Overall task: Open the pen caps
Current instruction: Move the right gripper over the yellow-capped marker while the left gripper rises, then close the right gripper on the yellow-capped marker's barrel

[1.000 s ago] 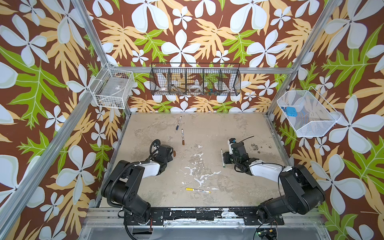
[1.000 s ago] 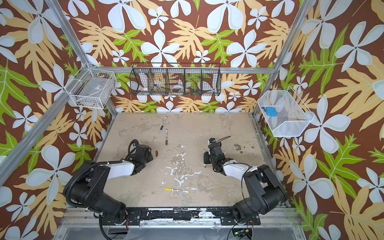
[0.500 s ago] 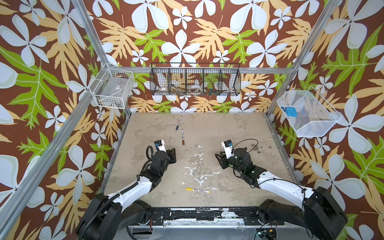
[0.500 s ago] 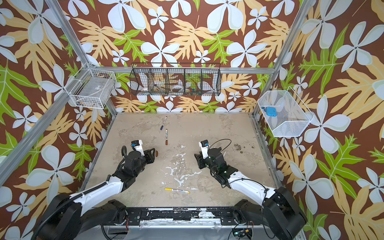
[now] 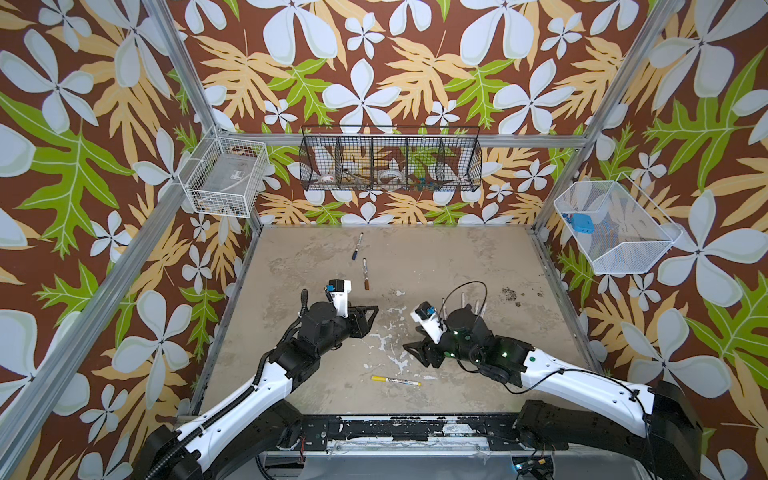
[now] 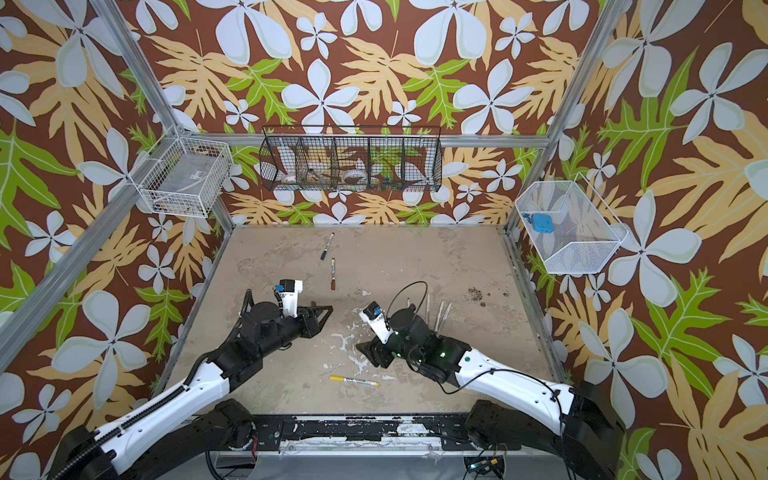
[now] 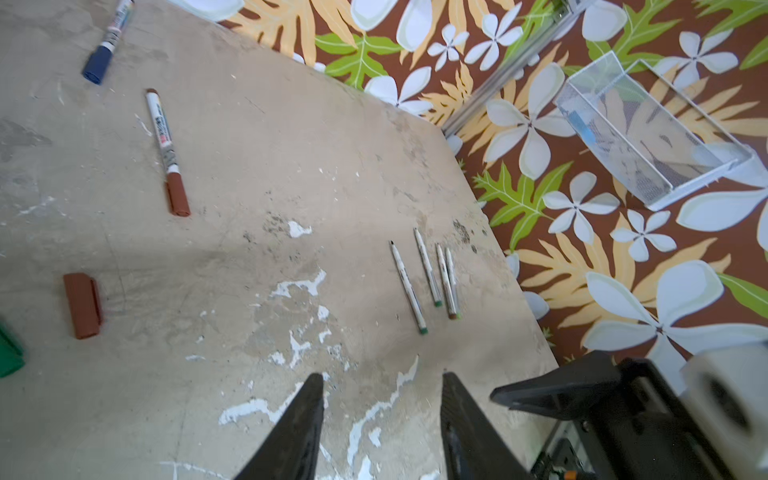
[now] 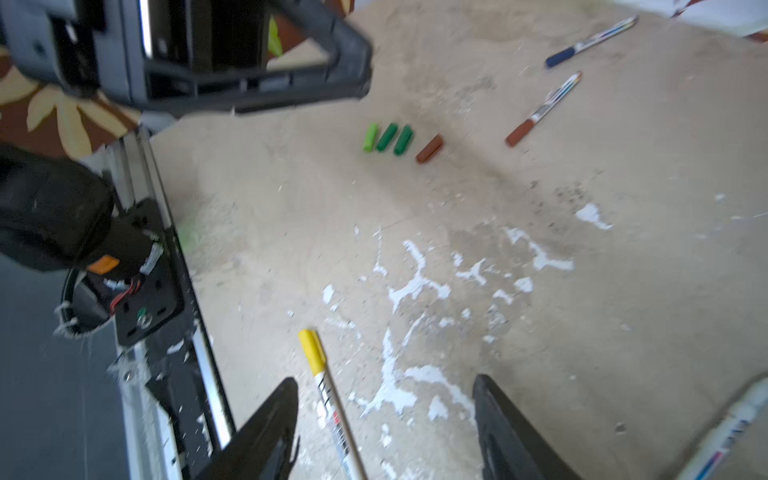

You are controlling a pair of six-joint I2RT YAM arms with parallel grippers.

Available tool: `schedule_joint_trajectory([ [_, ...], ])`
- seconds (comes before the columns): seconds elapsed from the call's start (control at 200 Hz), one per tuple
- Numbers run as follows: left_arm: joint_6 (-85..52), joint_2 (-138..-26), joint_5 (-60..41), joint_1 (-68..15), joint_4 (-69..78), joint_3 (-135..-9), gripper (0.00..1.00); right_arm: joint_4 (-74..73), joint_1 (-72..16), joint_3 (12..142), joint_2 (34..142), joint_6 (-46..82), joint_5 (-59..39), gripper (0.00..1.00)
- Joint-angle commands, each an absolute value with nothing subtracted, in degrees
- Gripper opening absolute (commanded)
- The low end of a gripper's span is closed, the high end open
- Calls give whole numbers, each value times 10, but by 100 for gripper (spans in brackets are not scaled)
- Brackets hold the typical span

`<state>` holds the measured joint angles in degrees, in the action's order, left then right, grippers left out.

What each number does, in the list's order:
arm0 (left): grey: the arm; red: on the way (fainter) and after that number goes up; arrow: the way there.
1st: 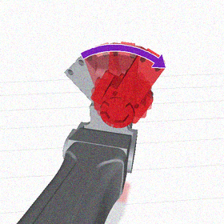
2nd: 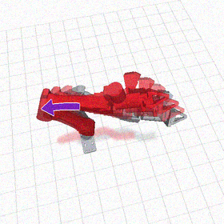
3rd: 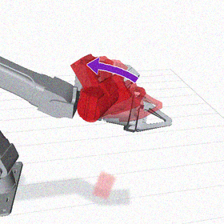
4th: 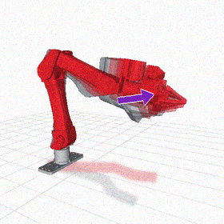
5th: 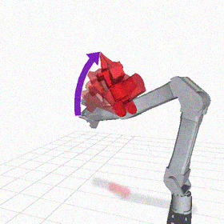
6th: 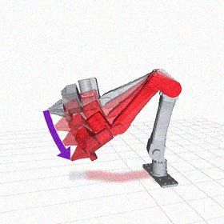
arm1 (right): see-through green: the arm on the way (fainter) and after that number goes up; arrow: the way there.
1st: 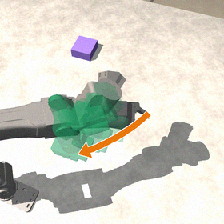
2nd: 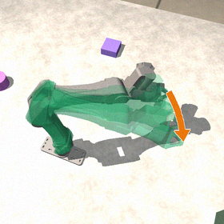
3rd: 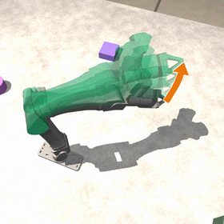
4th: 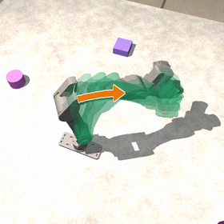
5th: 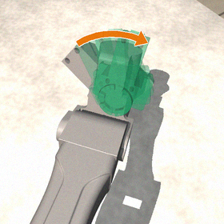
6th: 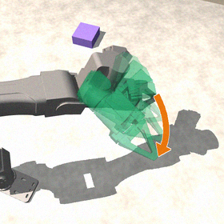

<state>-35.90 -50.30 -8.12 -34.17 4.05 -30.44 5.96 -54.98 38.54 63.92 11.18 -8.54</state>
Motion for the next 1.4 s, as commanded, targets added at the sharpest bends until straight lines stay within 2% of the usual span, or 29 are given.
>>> schedule_joint_trajectory([
  [0.0,-348,-485,-104,-345,-88,-341,48,134,-589,390,657,130,-58,66],
  [0.16,-275,-485,-53,-345,-244,-425,50,153,-648,401,696,135,-33,65],
  [0.28,-250,-496,-59,-345,-300,-456,51,159,-672,416,738,115,-24,63],
  [0.49,-239,-505,-83,-345,-306,-466,51,180,-730,459,829,79,15,61],
  [0.651,-229,-519,-144,-345,-306,-461,52,182,-732,476,879,74,33,58],
  [1.046,-229,-525,-145,-345,-308,-461,52,184,-722,503,946,61,25,49],
  [1.236,-229,-530,-138,-345,-305,-462,53,173,-702,493,948,63,2,38],
  [1.341,-232,-528,-122,-345,-298,-463,54,162,-684,481,941,67,-19,25],
  [1.396,-237,-527,-116,-344,-291,-463,54,162,-676,478,940,70,-20,22],
])
